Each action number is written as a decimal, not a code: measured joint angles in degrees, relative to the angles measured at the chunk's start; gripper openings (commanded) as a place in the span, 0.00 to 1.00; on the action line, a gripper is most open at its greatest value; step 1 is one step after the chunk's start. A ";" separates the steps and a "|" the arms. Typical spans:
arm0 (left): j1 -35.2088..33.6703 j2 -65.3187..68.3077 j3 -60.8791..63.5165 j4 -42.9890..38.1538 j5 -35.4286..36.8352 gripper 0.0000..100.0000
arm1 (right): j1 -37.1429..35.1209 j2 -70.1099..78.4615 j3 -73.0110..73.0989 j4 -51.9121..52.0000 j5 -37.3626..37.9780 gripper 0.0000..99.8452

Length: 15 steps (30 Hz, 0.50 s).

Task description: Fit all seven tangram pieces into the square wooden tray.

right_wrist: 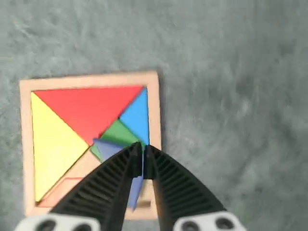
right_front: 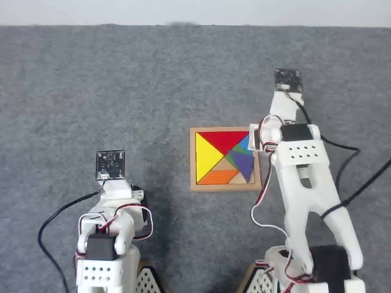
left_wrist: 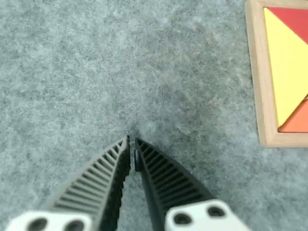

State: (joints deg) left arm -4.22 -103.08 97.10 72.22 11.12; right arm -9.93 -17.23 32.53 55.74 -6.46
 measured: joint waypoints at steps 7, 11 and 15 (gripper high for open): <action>0.00 0.00 0.00 0.00 0.00 0.01 | -1.67 5.01 0.26 -4.92 6.59 0.01; 0.00 0.00 0.00 0.00 0.00 0.01 | -1.58 8.79 0.26 -5.27 6.59 0.01; 0.00 0.00 0.00 0.00 0.00 0.01 | -1.85 12.13 0.62 -5.27 6.77 0.01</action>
State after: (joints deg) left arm -4.22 -103.08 97.10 72.22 11.12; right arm -11.78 -5.10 33.14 50.46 0.31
